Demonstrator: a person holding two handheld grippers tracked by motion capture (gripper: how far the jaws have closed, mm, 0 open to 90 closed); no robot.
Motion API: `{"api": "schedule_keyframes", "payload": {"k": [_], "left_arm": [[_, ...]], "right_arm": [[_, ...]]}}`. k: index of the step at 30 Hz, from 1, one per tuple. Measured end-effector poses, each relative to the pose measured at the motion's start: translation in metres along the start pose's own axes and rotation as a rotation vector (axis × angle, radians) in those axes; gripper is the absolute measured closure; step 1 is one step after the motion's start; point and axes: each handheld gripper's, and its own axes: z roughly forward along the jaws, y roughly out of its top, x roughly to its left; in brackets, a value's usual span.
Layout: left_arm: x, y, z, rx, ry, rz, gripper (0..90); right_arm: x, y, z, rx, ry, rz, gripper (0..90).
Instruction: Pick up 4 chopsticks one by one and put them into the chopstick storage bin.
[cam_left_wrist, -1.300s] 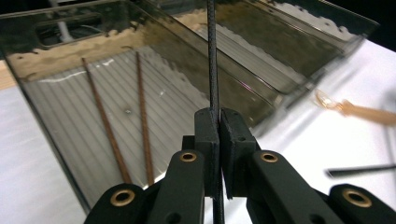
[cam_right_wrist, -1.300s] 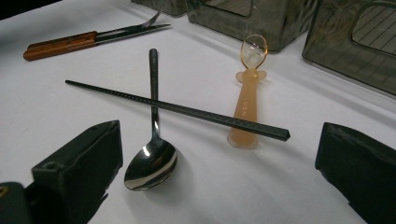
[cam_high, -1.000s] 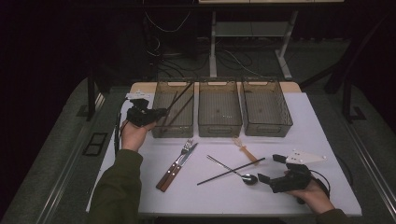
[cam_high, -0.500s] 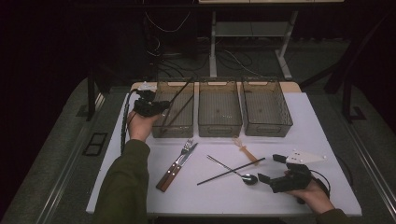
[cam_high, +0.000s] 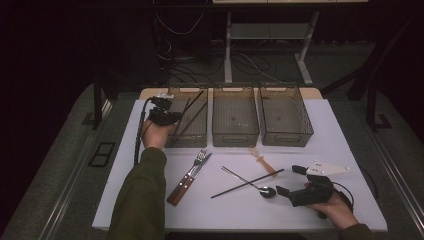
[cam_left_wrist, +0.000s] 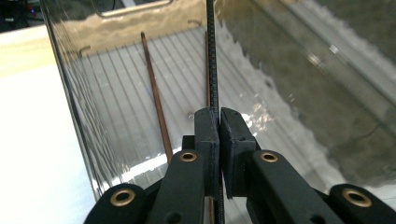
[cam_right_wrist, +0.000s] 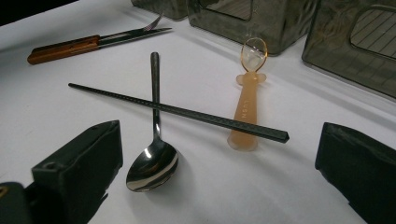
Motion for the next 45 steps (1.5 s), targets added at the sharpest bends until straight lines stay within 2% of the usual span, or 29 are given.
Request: {"api": "schedule_keyframes", "payload": {"k": [4, 8, 16, 20, 22, 26, 30, 33, 37, 40, 45], "left_arm": [[0.000, -0.002, 0.004, 0.025, 0.010, -0.013, 85.5], [0.000, -0.003, 0.007, 0.051, 0.016, 0.000, 85.5], [-0.003, -0.005, 0.011, 0.051, 0.012, 0.002, 84.3], [-0.003, -0.004, 0.009, 0.033, 0.006, -0.003, 78.9], [-0.004, -0.003, 0.007, 0.023, 0.011, 0.007, 73.9], [-0.006, -0.001, 0.001, -0.016, -0.007, 0.020, 64.4], [-0.012, 0.002, -0.008, -0.053, -0.033, 0.059, 56.2], [-0.017, 0.003, -0.015, -0.065, -0.075, 0.095, 49.0], [-0.027, 0.000, -0.026, -0.077, -0.126, 0.153, 43.9], [-0.037, -0.005, -0.034, -0.094, -0.165, 0.184, 40.7], [-0.057, -0.016, -0.042, -0.095, -0.224, 0.245, 35.4]], "right_arm": [[0.000, 0.000, 0.000, 0.001, 0.001, -0.001, 1.0], [0.000, 0.000, 0.000, 0.000, 0.001, -0.001, 0.9], [0.000, 0.000, 0.000, 0.001, 0.003, -0.003, 0.9], [0.000, 0.000, 0.000, 0.002, 0.003, -0.003, 0.9], [0.000, 0.000, 0.000, 0.002, 0.003, -0.004, 1.0], [0.000, 0.000, 0.000, 0.002, 0.003, -0.003, 0.9], [0.000, 0.000, 0.000, 0.002, 0.002, -0.003, 0.9], [0.000, 0.000, 0.000, 0.001, 0.001, -0.003, 0.9], [0.001, 0.000, 0.001, 0.004, 0.000, -0.003, 0.9], [0.001, 0.000, 0.001, 0.007, -0.001, -0.003, 0.9], [0.000, 0.000, 0.001, 0.005, -0.002, -0.003, 0.9]]}}
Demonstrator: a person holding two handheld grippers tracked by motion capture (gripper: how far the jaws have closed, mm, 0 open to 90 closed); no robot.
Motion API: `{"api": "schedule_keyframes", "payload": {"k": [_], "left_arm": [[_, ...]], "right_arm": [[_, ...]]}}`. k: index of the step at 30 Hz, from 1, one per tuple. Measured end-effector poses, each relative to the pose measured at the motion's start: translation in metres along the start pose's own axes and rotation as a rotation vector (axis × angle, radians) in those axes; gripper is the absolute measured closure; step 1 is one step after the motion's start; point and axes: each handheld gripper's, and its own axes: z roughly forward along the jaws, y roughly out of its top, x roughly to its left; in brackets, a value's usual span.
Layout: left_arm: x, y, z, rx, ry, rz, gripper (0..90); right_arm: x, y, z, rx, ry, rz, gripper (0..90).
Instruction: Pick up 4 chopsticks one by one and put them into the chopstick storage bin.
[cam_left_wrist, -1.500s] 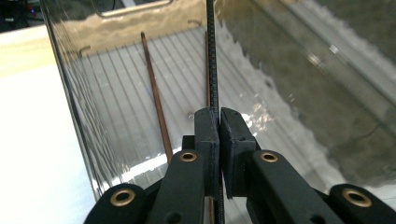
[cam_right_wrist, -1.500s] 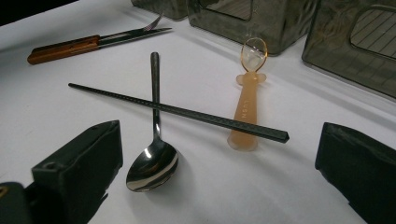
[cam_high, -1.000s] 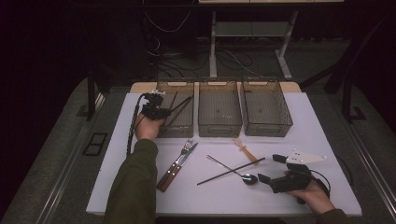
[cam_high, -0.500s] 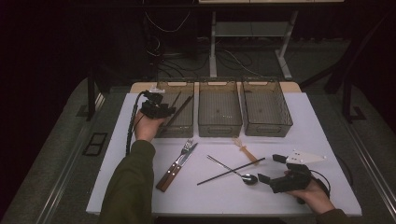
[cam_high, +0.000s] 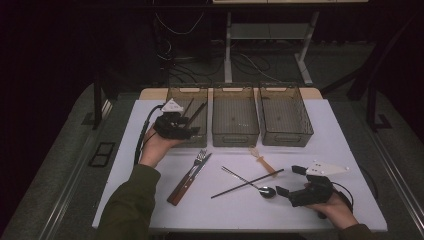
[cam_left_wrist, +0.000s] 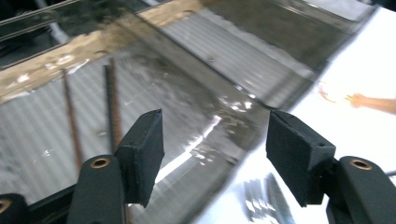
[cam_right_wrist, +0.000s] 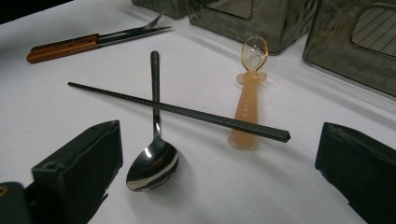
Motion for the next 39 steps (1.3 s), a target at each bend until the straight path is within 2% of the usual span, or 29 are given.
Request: {"api": "schedule_keyframes", "payload": {"k": [2, 7, 13, 21, 30, 39], "left_arm": [[-0.010, -0.003, 0.000, -0.003, -0.031, 0.008, 34.1], [-0.034, -0.012, 0.002, -0.012, -0.079, 0.043, 29.9], [-0.058, -0.024, 0.009, -0.016, -0.139, 0.057, 27.8], [-0.086, -0.038, 0.017, -0.001, -0.163, 0.093, 27.1], [-0.114, -0.047, 0.027, 0.011, -0.222, 0.124, 26.7], [-0.135, -0.055, 0.040, 0.034, -0.279, 0.152, 35.5]], "right_arm": [[0.000, 0.000, 0.000, 0.000, 0.000, 0.000, 0.9], [0.001, 0.000, 0.001, 0.000, 0.003, 0.001, 0.9], [0.001, 0.000, 0.002, 0.006, 0.006, -0.007, 0.9], [0.002, 0.000, 0.002, 0.009, 0.008, -0.007, 0.9], [0.002, 0.000, 0.002, 0.007, 0.010, -0.006, 0.9], [0.002, 0.000, 0.002, 0.009, 0.007, -0.006, 0.9]]}}
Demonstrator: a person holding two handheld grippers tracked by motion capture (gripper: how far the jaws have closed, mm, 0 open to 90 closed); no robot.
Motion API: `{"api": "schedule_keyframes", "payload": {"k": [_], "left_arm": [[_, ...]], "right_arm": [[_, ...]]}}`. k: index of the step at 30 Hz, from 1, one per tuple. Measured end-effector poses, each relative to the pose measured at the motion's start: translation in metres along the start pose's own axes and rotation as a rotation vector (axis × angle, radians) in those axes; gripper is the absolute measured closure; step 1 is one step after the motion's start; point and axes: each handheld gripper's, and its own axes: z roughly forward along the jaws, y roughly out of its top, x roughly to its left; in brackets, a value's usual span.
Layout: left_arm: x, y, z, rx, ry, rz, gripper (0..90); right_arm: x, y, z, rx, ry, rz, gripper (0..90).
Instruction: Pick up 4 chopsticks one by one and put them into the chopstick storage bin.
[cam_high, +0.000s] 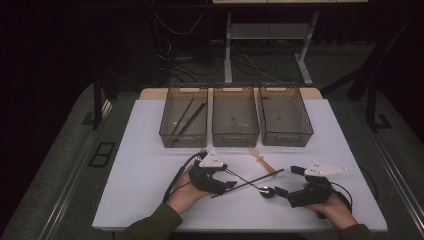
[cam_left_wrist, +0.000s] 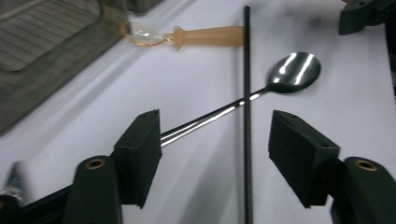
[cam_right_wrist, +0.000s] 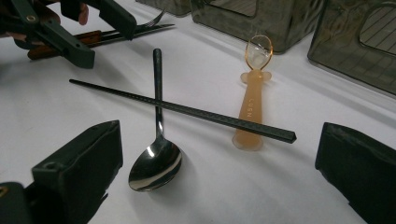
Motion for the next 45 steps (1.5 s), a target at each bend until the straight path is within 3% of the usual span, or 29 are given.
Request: {"api": "schedule_keyframes", "payload": {"k": [4, 15, 30, 37, 45], "left_arm": [[-0.002, 0.000, 0.005, -0.004, -0.023, -0.015, 44.2], [-0.006, -0.003, 0.018, 0.032, -0.068, 0.003, 62.4], [-0.014, -0.006, 0.030, 0.093, -0.043, 0.069, 76.9], [-0.014, -0.005, 0.030, 0.099, -0.025, 0.101, 83.6], [-0.015, -0.005, 0.031, 0.092, -0.022, 0.101, 85.5]], "right_arm": [[0.000, 0.000, 0.001, 0.002, 0.000, -0.001, 0.9], [0.000, 0.000, 0.001, 0.004, 0.001, -0.003, 0.9], [0.000, 0.000, 0.001, 0.004, -0.001, -0.004, 1.0], [0.000, 0.000, 0.001, 0.006, -0.001, -0.007, 0.9], [0.000, 0.000, 0.001, 0.006, 0.000, -0.007, 0.9]]}}
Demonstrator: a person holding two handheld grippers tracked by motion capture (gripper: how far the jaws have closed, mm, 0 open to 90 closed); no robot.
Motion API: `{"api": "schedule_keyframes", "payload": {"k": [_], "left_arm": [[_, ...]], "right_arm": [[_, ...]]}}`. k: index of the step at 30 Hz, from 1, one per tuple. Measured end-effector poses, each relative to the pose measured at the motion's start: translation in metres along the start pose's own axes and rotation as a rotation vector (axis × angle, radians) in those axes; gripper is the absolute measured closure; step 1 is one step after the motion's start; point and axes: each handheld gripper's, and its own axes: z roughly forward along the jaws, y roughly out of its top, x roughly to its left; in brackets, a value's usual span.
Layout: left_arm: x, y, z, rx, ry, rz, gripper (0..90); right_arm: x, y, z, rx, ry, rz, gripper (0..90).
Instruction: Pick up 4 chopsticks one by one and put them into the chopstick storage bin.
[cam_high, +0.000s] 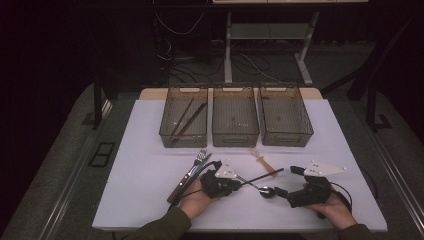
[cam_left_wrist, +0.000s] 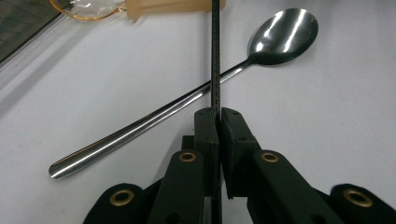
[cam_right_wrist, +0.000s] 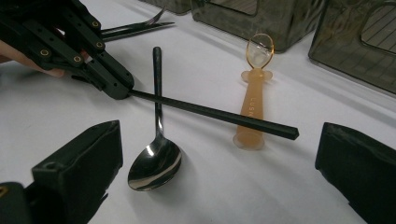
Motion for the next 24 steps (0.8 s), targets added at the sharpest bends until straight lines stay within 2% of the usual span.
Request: {"api": "schedule_keyframes", "payload": {"k": [8, 12, 13, 16, 17, 18, 24], "left_arm": [[0.000, 0.001, 0.001, -0.005, -0.005, -0.017, 85.9], [0.001, 0.002, -0.002, 0.007, -0.008, 0.005, 85.9], [0.000, 0.002, -0.001, -0.012, -0.007, -0.013, 85.9], [0.001, 0.002, -0.004, -0.018, -0.007, -0.014, 85.9], [0.003, 0.003, -0.007, -0.006, -0.008, 0.006, 85.9], [0.001, 0.003, -0.006, -0.031, -0.006, -0.021, 85.9], [0.004, 0.004, -0.015, -0.045, -0.008, -0.027, 85.9]], "right_arm": [[0.000, 0.000, -0.001, -0.002, 0.000, 0.000, 0.9], [0.000, 0.000, -0.001, -0.004, 0.000, 0.001, 0.9], [0.000, 0.000, -0.001, -0.004, 0.001, 0.001, 0.9], [0.000, 0.000, -0.001, -0.003, 0.000, -0.001, 0.9], [0.000, 0.000, -0.001, -0.003, 0.000, -0.001, 0.9], [0.000, 0.000, -0.001, -0.003, -0.001, -0.001, 0.9], [0.000, 0.000, -0.001, -0.002, -0.001, -0.001, 0.9]]}}
